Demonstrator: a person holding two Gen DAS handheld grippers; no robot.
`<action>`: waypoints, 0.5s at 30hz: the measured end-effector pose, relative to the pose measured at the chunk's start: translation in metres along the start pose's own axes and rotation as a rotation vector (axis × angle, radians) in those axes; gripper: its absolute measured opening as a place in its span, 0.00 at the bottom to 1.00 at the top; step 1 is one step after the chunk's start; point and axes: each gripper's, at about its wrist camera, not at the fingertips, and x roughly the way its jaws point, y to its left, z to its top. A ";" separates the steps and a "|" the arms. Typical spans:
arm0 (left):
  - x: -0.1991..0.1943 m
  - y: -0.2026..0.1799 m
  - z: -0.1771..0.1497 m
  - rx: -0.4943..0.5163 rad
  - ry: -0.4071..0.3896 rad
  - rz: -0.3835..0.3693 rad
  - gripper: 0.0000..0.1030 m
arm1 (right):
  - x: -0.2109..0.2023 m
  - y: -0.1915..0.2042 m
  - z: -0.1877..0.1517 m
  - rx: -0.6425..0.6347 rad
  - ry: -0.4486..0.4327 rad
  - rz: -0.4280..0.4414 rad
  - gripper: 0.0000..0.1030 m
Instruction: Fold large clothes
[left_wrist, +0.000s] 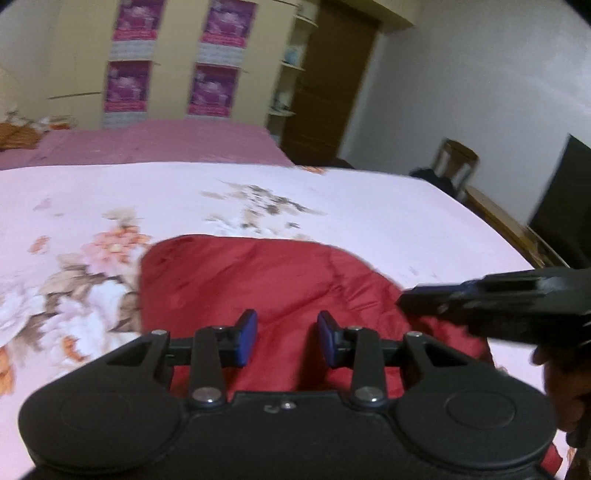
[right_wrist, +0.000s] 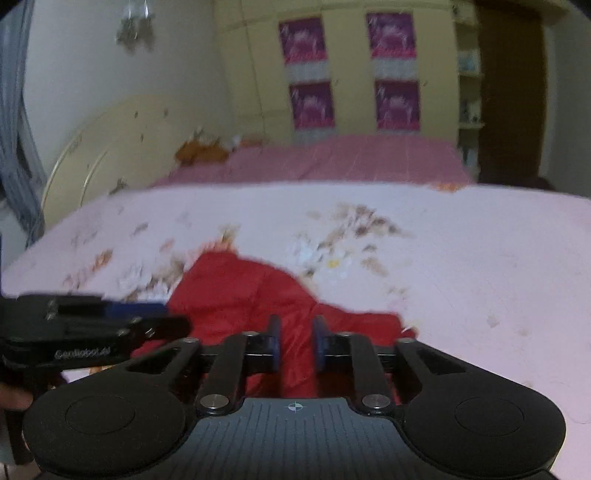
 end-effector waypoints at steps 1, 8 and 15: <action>0.008 -0.002 0.001 0.012 0.018 -0.013 0.33 | 0.009 -0.001 -0.003 -0.003 0.034 -0.048 0.13; 0.057 -0.014 -0.004 0.033 0.112 -0.058 0.33 | 0.047 -0.029 -0.041 0.101 0.138 -0.178 0.13; 0.085 -0.021 -0.013 0.067 0.165 -0.040 0.33 | 0.061 -0.056 -0.058 0.227 0.103 -0.135 0.13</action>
